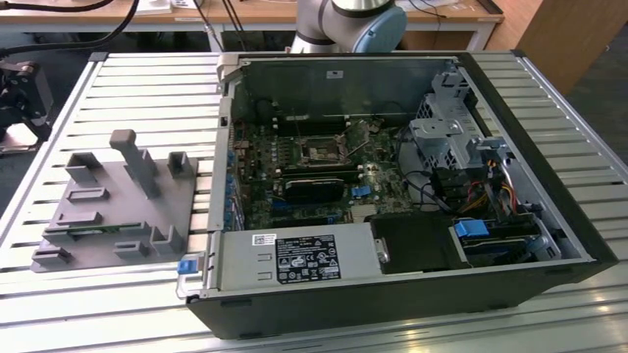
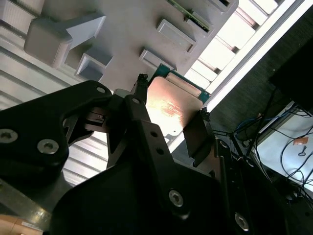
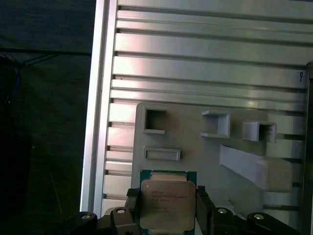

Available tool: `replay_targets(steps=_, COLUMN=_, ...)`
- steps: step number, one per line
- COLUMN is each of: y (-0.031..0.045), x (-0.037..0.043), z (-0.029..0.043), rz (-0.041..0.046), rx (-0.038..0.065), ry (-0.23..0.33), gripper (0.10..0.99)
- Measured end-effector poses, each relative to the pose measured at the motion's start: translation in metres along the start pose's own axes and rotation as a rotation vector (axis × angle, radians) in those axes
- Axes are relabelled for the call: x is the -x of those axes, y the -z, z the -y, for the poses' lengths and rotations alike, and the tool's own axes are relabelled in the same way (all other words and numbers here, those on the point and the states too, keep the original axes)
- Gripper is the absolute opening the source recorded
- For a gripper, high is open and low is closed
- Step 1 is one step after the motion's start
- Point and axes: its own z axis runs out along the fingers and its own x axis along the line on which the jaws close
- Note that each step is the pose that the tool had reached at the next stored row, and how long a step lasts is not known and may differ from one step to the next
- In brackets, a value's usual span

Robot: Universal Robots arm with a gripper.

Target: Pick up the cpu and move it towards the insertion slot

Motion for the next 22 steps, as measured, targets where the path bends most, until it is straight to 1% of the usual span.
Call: replay_targets(steps=22, y=0.0177, x=0.0002, z=-0.0012, rz=-0.0002, rx=0.0, ry=0.0, gripper=0.545)
